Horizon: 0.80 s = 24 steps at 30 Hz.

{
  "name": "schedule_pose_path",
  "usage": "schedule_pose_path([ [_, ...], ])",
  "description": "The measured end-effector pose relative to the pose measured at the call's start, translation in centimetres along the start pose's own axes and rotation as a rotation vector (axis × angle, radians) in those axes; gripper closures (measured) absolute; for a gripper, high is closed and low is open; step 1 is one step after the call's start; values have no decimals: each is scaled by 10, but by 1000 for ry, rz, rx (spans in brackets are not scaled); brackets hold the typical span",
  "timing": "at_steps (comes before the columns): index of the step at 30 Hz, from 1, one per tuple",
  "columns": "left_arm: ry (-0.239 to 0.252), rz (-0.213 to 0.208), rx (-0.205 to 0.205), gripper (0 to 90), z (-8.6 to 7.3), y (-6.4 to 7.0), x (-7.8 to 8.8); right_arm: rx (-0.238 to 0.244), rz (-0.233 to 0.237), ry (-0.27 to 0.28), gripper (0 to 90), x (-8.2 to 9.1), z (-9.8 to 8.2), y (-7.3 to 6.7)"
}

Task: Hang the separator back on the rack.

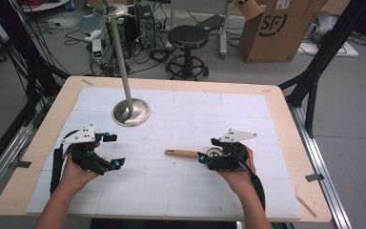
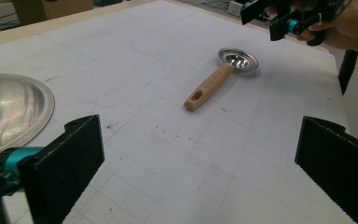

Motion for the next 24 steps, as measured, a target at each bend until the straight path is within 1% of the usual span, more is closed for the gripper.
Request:
schedule_pose_path([
  [2,-5,1,2,18,-1,0,0,2,1,-1,256,-1,0,0],
  [5,-17,-2,2,17,-2,0,0,6,-9,-14,255,-4,-1,2],
  [7,-19,-2,-4,18,-2,1,1,13,-6,-23,254,-6,-2,3],
  [8,-21,4,-9,18,-2,3,3,9,-7,-27,254,-7,-2,3],
  [12,-8,7,-7,18,0,3,7,14,-8,-32,252,-8,-2,2],
  [13,-3,3,-4,18,0,3,7,14,-5,-37,252,-8,-3,1],
  [15,-7,4,-6,18,0,2,7,22,-1,-44,252,-10,-3,-1],
  [17,-12,2,-6,17,-1,3,6,20,2,-47,252,-11,-2,-2],
  [20,-14,3,-6,17,-1,3,6,27,10,-50,254,-12,0,-3],
  [21,-14,4,-4,17,-1,3,6,38,18,-55,259,-13,1,-2],
  [23,-18,7,-4,18,-2,2,6,35,18,-58,260,-13,2,-3],
  [24,-19,8,-3,18,-3,2,6,41,24,-73,261,-14,2,-2],
])
Point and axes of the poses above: each handheld gripper's, and its own axes: x roughly backward along the jaws, z roughly out of its top, y roughly to its right, the point moved 5 cm from there along -x, roughly forward along the jaws, and after that the axes turned 2 degrees about y, right-handed, at the moved point
